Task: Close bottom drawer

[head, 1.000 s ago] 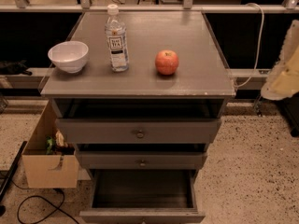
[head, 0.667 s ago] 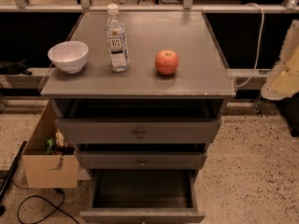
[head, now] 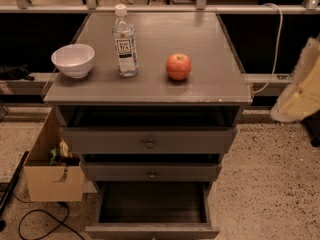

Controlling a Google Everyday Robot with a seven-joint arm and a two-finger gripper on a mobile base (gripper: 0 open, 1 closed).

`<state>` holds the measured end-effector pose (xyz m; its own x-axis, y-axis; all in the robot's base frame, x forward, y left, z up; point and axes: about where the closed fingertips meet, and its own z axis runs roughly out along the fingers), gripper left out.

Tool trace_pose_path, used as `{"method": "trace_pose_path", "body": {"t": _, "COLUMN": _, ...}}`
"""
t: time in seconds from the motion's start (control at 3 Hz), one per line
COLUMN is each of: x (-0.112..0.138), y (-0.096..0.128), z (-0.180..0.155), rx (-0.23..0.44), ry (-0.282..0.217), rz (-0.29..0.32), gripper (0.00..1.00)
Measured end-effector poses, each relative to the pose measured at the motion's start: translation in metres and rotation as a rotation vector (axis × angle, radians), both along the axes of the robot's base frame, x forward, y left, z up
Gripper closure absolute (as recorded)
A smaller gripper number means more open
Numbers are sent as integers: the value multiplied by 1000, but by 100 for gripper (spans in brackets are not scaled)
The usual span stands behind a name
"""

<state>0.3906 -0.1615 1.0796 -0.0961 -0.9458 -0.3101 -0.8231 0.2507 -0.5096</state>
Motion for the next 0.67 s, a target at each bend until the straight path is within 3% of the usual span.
{"method": "trace_pose_path", "body": {"t": 0.33, "x": -17, "y": 0, "z": -19, "rx": 94, "ry": -10, "rz": -20, "gripper": 0}}
{"method": "trace_pose_path", "body": {"t": 0.67, "x": -29, "y": 4, "z": -42, "rx": 167, "ry": 10, "rz": -27, "gripper": 4}}
